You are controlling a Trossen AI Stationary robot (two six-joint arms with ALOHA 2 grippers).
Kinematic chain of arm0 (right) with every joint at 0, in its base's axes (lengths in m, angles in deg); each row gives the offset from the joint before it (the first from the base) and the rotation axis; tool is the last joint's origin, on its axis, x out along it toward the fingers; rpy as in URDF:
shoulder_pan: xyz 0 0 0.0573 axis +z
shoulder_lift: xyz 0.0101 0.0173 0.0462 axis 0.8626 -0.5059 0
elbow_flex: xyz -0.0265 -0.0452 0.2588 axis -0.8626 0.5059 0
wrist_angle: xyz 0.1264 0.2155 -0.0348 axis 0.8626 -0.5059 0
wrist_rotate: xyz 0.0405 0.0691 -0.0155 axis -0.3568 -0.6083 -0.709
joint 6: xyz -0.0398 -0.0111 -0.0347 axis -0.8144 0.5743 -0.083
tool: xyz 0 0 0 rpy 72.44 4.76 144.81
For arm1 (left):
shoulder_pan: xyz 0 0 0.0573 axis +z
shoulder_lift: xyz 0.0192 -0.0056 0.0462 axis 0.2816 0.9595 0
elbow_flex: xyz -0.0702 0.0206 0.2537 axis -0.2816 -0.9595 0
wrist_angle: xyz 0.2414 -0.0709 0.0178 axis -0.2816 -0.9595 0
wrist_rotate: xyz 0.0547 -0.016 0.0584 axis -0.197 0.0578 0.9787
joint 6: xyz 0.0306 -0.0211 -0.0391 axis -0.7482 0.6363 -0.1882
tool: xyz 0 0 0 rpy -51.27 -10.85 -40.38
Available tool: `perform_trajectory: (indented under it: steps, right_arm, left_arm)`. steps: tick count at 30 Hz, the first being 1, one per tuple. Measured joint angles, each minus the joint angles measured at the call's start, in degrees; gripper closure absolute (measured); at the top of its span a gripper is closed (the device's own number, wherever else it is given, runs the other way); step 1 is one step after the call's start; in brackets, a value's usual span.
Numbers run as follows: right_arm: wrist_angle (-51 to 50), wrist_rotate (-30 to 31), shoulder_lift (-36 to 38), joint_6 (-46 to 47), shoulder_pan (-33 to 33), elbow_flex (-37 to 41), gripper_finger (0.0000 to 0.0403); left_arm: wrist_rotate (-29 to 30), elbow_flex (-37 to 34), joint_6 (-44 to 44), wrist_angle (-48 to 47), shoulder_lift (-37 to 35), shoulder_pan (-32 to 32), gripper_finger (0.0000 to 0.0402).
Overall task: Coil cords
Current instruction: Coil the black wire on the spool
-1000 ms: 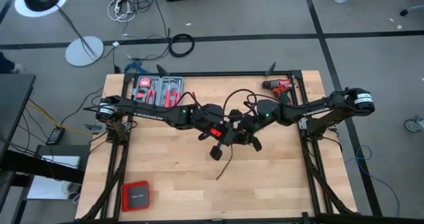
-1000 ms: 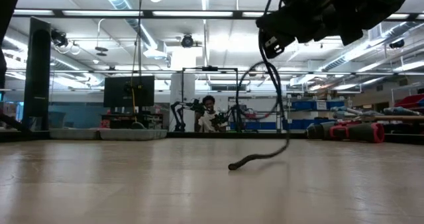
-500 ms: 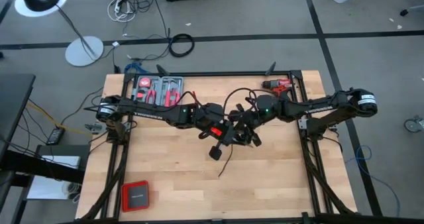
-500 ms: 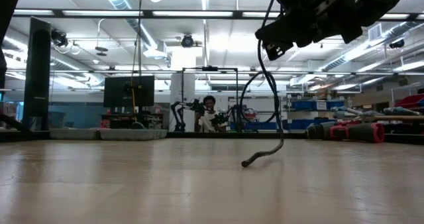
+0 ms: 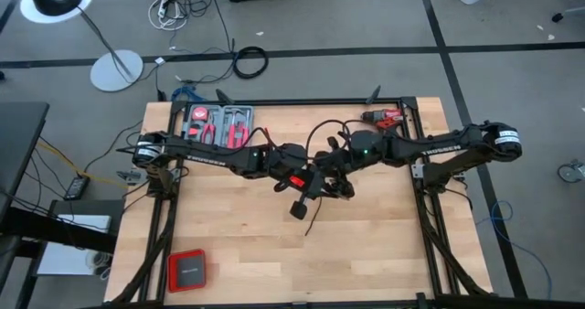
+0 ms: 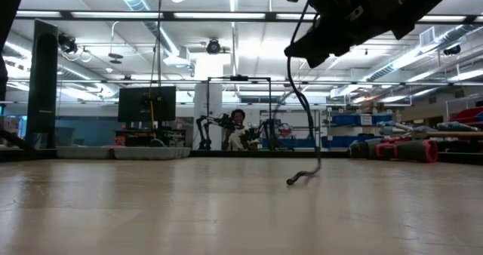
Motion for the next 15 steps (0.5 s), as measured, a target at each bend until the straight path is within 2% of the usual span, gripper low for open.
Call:
perform_trajectory:
  steps: [4,10,13,15]
  right_arm:
    - [0.8,6.0,-0.2,1.8,2.4,0.0,0.0402]
    - [3.4,5.8,-0.4,5.3,4.8,-0.1,0.0402]
    - [2.9,5.4,-0.1,9.3,4.6,-0.1,0.0402]
    - [1.9,4.9,0.1,8.8,5.0,-0.1,0.0402]
  left_arm:
    - [0.1,0.0,-0.1,0.9,0.0,0.0,0.0402]
    - [-1.8,0.0,-0.7,4.3,0.0,-0.2,0.0402]
    - [-2.1,0.0,-0.2,3.8,0.0,-0.1,0.0402]
    - [-2.7,0.0,0.3,2.8,0.0,-0.1,0.0402]
